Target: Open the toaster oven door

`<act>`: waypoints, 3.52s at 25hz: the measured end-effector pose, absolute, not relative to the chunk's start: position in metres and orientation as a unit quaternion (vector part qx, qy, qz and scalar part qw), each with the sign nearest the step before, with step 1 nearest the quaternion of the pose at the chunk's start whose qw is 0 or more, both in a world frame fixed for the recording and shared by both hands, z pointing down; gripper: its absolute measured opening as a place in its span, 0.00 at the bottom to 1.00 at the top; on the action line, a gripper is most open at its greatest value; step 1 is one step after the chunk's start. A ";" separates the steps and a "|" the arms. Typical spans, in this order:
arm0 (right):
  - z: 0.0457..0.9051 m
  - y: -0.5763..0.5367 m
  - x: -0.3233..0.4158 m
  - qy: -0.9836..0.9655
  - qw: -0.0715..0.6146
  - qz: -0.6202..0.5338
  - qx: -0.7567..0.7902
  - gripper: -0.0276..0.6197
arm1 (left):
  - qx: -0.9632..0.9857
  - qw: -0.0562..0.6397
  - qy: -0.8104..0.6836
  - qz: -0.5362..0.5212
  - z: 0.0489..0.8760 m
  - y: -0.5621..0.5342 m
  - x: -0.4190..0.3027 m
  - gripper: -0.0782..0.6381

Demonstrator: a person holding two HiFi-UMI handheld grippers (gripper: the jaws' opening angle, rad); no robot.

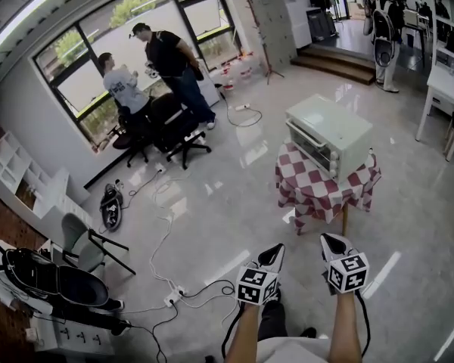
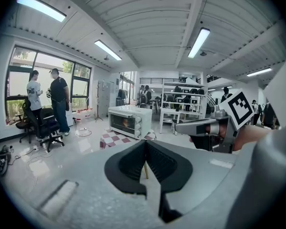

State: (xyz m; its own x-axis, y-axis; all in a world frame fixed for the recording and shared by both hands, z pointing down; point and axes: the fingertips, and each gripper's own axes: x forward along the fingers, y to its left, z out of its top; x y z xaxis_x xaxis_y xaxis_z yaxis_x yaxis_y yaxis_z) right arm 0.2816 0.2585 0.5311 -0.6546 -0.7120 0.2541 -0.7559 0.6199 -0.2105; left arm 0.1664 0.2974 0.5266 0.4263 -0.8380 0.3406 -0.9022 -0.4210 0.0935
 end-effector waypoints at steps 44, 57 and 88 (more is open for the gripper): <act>0.572 0.018 0.155 -0.840 0.084 0.168 0.508 0.05 | 0.869 0.166 -0.458 0.087 0.559 0.018 -0.008 0.11; 0.573 -0.043 0.172 -0.826 0.095 0.155 0.533 0.05 | 0.867 0.176 -0.459 0.084 0.567 -0.039 0.001 0.11; 0.598 -0.204 0.217 -0.765 0.333 0.018 0.551 0.05 | 0.882 0.208 -0.405 0.120 0.600 -0.224 0.085 0.11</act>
